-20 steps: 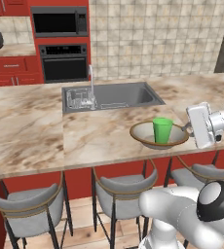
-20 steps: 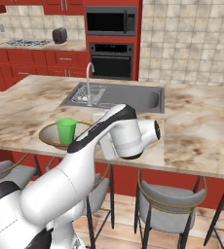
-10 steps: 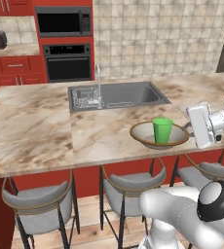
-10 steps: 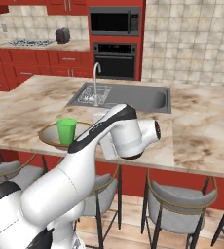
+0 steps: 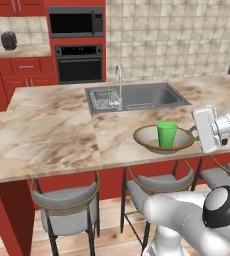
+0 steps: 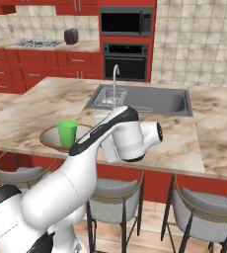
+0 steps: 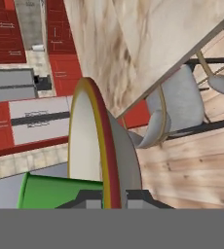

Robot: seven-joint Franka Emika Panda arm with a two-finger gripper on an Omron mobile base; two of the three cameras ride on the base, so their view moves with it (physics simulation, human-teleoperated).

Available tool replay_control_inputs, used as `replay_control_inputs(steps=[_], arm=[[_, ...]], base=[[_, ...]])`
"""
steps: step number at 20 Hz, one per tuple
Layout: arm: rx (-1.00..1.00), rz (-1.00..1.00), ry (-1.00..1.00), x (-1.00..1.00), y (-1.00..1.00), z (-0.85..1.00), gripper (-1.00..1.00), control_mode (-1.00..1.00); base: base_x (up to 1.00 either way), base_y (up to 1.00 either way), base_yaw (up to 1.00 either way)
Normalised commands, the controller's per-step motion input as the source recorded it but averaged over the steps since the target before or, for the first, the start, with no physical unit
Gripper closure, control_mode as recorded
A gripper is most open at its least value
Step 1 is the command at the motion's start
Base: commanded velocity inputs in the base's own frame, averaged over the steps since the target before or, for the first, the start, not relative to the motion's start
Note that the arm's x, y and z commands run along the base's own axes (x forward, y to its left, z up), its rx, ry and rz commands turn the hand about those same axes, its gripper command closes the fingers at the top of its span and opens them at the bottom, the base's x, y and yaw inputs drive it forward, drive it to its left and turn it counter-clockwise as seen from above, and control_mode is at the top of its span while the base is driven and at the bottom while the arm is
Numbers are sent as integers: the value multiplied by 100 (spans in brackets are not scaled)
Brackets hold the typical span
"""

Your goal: Place the cup inside the bowl on the dining table and move the bowl to any counter.

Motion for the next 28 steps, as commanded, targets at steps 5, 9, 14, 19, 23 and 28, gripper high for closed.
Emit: replay_control_inputs(steps=[5,9,14,19,23,28], arm=[[0,0,0,0,0,0,100,100],[0,0,0,0,0,0,100,100],[0,0,0,0,0,0,100,100],[0,0,0,0,0,0,100,100],[0,0,0,0,0,0,100,100],[0,0,0,0,0,0,100,100]], base=[[-9,60,0],[-9,62,-1],[-5,69,-4],[-7,68,-5],[-1,67,-6],[0,72,-6]])
